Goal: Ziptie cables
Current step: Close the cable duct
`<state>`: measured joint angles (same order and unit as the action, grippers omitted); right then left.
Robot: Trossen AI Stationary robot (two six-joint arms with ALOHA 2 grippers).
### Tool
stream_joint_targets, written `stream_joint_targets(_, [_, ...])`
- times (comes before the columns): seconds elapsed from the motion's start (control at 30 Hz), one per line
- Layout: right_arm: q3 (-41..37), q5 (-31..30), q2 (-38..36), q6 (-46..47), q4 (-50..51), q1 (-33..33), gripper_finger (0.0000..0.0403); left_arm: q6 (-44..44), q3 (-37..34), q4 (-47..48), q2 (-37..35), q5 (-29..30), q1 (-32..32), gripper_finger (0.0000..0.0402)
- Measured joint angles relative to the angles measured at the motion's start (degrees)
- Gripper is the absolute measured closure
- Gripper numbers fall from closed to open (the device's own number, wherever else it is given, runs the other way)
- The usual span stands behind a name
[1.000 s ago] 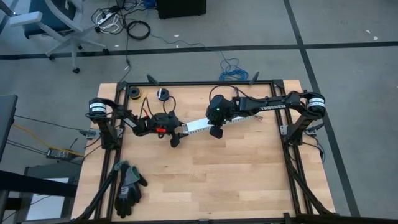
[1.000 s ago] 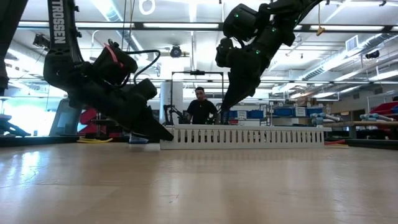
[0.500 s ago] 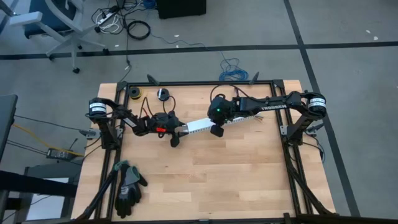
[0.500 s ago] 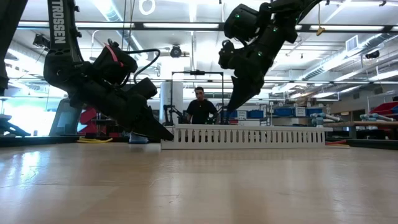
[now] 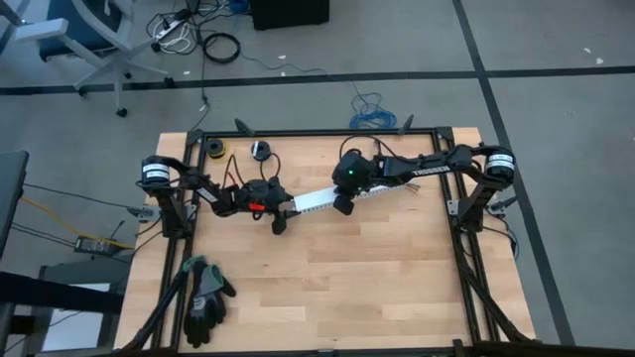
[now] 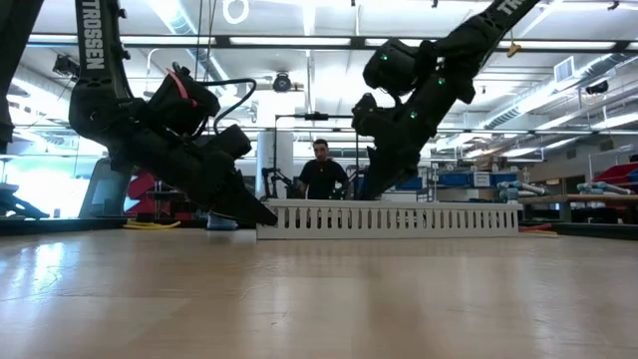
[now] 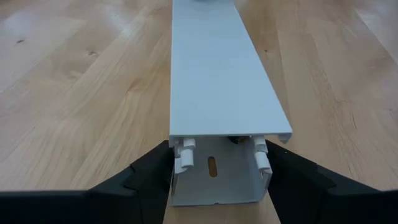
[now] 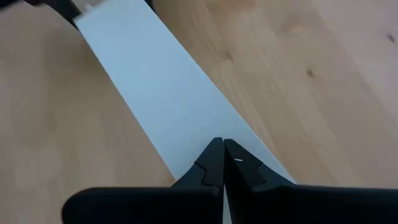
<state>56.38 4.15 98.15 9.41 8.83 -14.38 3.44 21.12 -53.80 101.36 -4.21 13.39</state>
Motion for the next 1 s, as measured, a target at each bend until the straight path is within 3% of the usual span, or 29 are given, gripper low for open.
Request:
stream_joint_targets(0.3, [-0.95,6.16,0.37,-1.51,-5.89,0.08,0.0403,-0.02,0.09,0.06,0.00,0.01,-0.02,0.0167])
stream_joint_targets(0.47, [-1.12,6.34,0.37,-1.99,-6.04,0.08,0.0403,-0.07,0.13,0.25,0.02,0.03,-0.02,0.0167])
stream_joint_targets(0.83, [-0.95,-3.89,-0.89,0.81,-0.19,1.46,0.0403,-0.13,0.17,0.62,0.02,0.03,-0.02,0.0167])
stream_joint_targets(1.0, [-0.90,3.15,4.35,0.00,-10.19,1.26,0.0403,-0.11,0.02,0.53,0.02,0.06,0.00,0.0167])
